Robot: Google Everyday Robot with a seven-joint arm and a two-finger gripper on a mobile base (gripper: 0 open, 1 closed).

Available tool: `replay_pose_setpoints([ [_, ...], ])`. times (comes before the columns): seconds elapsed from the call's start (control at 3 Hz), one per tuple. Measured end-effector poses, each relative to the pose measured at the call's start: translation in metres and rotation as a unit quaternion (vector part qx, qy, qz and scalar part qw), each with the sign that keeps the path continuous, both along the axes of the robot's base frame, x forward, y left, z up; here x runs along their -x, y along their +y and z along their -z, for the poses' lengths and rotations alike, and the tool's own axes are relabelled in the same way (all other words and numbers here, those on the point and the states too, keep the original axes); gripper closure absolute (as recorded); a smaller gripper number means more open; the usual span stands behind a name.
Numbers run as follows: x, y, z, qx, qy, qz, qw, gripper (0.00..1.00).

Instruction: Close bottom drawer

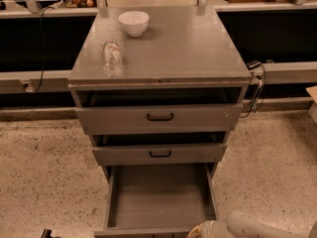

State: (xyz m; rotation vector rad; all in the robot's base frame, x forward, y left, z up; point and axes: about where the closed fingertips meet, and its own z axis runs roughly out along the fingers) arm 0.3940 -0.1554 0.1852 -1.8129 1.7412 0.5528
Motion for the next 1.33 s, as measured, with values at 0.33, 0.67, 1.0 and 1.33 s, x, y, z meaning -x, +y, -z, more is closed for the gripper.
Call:
replay_pose_setpoints([
  [0.33, 0.017, 0.015, 0.013, 0.024, -0.024, 0.004, 0.9994, 1.0],
  [0.67, 0.026, 0.025, 0.021, 0.04, -0.037, 0.004, 0.9985, 1.0],
  [1.0, 0.026, 0.028, 0.027, 0.047, -0.04, 0.009, 0.9981, 1.0],
  [1.33, 0.01, 0.028, 0.029, 0.042, -0.042, 0.016, 0.9981, 1.0],
])
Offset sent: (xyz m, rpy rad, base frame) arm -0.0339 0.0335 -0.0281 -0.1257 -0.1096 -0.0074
